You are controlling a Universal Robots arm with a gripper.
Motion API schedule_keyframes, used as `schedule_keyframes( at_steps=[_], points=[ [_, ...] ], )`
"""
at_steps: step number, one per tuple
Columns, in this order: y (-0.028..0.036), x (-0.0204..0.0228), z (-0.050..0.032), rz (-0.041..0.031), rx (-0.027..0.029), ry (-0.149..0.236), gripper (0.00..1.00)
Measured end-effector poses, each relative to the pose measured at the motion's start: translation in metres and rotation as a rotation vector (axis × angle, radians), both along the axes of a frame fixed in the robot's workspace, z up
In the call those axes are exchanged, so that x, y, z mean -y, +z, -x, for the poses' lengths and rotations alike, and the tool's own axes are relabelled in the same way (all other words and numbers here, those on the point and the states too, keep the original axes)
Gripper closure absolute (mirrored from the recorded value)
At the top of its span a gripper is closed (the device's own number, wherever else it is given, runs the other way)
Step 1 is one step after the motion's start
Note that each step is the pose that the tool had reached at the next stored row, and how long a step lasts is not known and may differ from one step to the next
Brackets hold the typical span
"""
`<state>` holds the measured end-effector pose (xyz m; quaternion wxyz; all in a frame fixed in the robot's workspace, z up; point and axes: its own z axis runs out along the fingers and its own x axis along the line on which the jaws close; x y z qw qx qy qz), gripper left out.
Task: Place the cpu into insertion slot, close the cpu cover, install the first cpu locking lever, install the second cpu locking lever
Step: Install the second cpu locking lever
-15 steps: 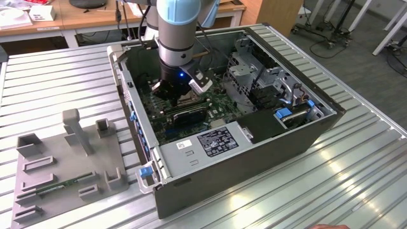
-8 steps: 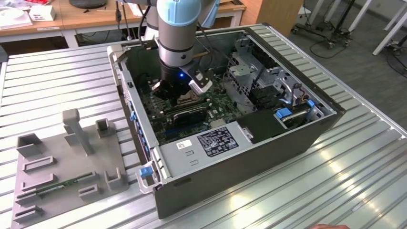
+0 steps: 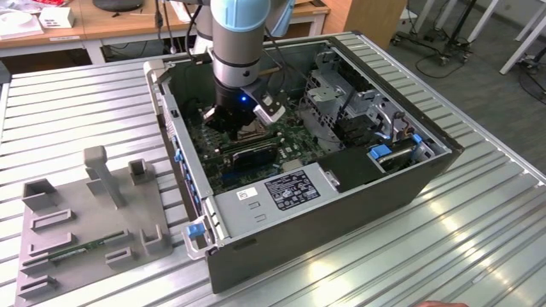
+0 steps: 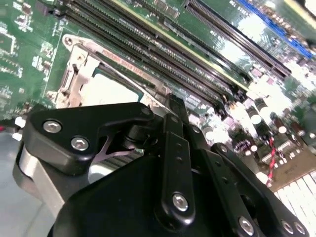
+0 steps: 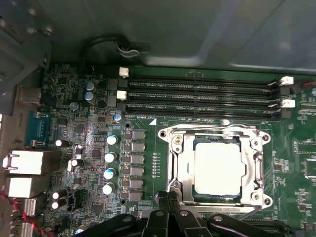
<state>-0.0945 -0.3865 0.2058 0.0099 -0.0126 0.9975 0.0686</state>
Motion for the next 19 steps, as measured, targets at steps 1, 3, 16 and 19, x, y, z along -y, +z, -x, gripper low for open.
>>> schedule_keyframes(
  at_steps=[1,3,16,19],
  points=[
    [0.0035,0.0,0.0,0.0003,-0.0003,0.0,0.89],
    [0.0108,0.0,0.0,0.0001,0.0,-0.001,0.89],
    [0.052,0.0,-0.0018,-0.0001,0.0,-0.003,0.89],
    [0.0521,0.0001,-0.0059,0.0001,-0.0012,-0.005,0.89]
  ],
)
